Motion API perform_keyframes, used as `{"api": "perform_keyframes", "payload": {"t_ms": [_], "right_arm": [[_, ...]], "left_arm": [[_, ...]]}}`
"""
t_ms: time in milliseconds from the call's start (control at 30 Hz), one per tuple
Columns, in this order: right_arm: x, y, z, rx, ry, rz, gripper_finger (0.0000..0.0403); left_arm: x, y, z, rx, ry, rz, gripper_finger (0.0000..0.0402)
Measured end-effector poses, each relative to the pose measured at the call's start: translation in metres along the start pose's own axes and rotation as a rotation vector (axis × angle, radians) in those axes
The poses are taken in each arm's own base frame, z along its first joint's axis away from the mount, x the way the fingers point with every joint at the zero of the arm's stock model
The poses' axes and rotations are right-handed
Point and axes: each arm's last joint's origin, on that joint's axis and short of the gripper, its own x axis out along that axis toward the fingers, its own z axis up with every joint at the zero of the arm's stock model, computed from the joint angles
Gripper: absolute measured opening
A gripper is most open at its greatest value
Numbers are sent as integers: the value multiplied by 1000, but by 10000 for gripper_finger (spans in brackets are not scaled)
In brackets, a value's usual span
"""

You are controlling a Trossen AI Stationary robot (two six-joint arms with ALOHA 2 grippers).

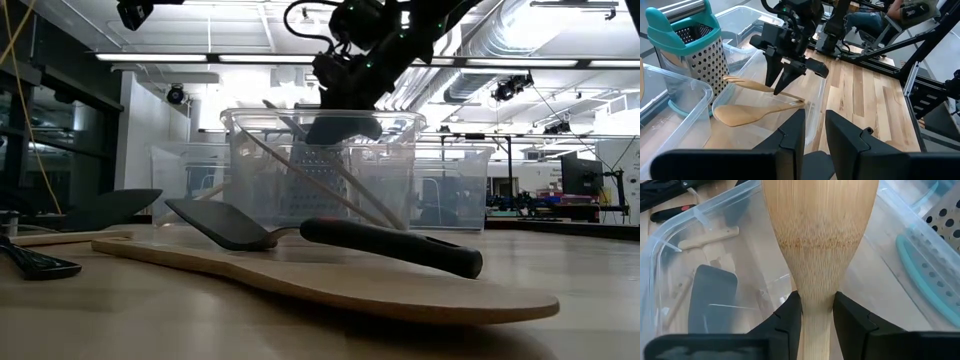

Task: Pick & Place Kitchen Items
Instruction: Put the light brown slotted spoon into the middle transparent bin, then put the black spatula into the left transparent bin

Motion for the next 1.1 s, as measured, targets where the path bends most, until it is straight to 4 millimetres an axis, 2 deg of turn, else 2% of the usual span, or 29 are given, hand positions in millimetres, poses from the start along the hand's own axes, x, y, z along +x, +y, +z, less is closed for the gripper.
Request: {"api": "perform_keyframes", "payload": {"t_ms": [267,400,600,1100], "right_arm": [[0,0,0,10,1,0,169],[0,0,0,30,1,0,188],[-4,1,0,61,9,28,191],[-57,8,18,69,-116,21,190]], "left_arm": [[0,0,0,-1,0,0,74],[0,0,0,-1,0,0,74],[0,0,0,-1,0,0,74],[0,0,0,-3,1,1,74]]}}
